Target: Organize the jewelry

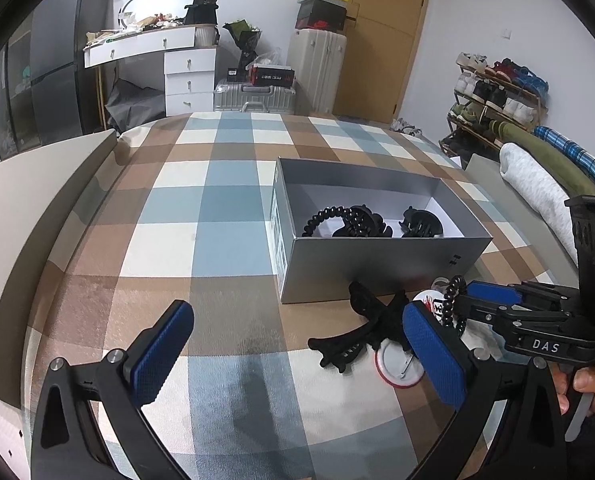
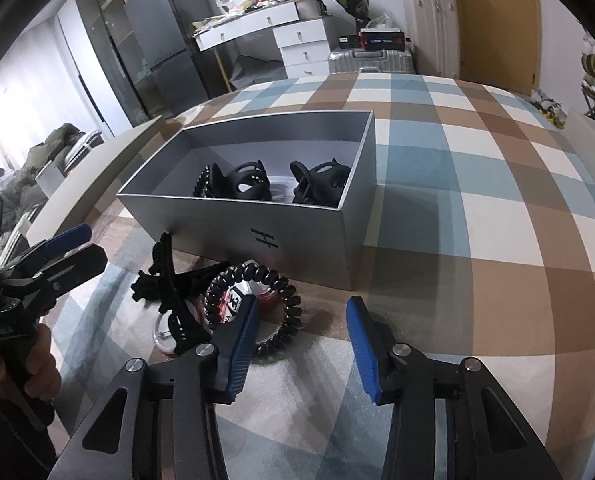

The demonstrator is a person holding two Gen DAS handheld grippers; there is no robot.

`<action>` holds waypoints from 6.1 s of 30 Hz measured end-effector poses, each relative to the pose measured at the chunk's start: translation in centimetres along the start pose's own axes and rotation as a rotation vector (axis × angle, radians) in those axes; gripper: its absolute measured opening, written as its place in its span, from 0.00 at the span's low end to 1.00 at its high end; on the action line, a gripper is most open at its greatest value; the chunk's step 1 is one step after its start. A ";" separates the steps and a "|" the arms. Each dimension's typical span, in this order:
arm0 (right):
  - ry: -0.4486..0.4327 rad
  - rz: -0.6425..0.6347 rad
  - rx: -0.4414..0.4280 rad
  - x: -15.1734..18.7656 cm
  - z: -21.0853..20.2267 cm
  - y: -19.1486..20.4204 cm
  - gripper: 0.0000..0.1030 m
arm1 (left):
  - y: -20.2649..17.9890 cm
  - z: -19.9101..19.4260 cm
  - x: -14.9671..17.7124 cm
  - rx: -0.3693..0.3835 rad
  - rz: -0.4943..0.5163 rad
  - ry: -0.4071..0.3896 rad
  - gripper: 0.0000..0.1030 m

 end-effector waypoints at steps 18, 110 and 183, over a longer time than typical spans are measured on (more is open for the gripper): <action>-0.009 0.012 -0.047 -0.2 0.5 0.5 0.12 | 0.0 0.1 0.2 0.001 0.006 0.008 0.99; -0.180 -0.033 -0.140 -0.4 -5.1 0.8 0.09 | -7.6 2.9 0.8 0.018 0.336 0.128 0.64; -0.176 -0.050 -0.156 -0.3 -5.3 0.9 0.09 | -8.7 3.5 1.6 -0.036 0.406 0.151 0.71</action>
Point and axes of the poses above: each gripper's, at about its wrist camera, not at the fingertips, and z roughly the way its jaws point, y to its left, x to its underside, the point moved 1 cm from there along z, roughly the way its jaws point, and after that the axes turned 15 degrees about y, right-handed, at the moved point
